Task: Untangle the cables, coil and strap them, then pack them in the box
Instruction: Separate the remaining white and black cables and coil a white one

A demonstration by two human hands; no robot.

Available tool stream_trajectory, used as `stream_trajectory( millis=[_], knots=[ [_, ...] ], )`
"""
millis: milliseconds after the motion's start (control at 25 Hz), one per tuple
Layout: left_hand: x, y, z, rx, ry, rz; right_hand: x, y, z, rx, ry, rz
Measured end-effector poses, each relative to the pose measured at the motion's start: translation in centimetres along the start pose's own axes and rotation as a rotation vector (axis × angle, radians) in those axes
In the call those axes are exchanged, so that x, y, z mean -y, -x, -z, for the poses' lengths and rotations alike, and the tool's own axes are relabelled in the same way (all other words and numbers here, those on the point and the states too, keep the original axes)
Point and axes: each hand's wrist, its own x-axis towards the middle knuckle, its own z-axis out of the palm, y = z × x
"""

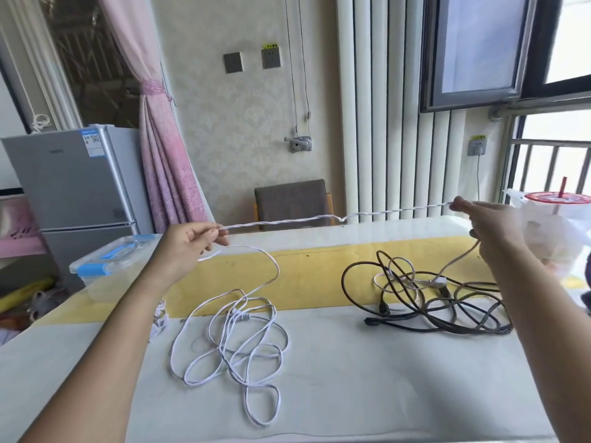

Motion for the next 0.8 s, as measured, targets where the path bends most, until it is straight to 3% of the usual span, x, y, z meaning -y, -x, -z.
stream_trajectory(
  millis=[120,160,240,280,360,440,560,680,800],
  knots=[
    [0.5,1.1,-1.9,0.057,-0.04,0.028,-1.8,0.5,-1.5,0.147,0.778,0.122],
    [-0.1,1.6,-3.2,0.134,-0.037,0.01,-1.7,1.6,-2.5,0.213,0.864,0.226],
    [-1.9,2.3,-5.6,0.244,-0.023,-0.068,-0.2,5.0,-4.7,0.435,0.674,0.412],
    [-2.8,2.3,-6.7,0.254,-0.002,-0.103,1.0,7.5,-5.9,0.65,0.497,0.397],
    [-4.3,2.2,-8.0,0.188,0.014,-0.161,2.9,11.9,-8.0,1.108,0.244,0.161],
    [-5.0,2.0,-8.4,0.054,-0.128,-0.296,4.0,13.9,-9.1,1.319,0.114,-0.01],
    [-4.3,1.1,-7.4,-0.167,-0.316,-0.519,5.7,12.1,-8.5,1.378,-0.048,-0.12],
    [-2.1,-1.0,-4.7,-0.34,-0.266,-0.352,7.5,8.0,-6.2,1.288,-0.068,-0.071],
    [1.7,-2.9,-1.5,-0.452,-0.305,-0.154,8.8,4.0,-3.6,1.009,-0.167,0.056]
  ],
)
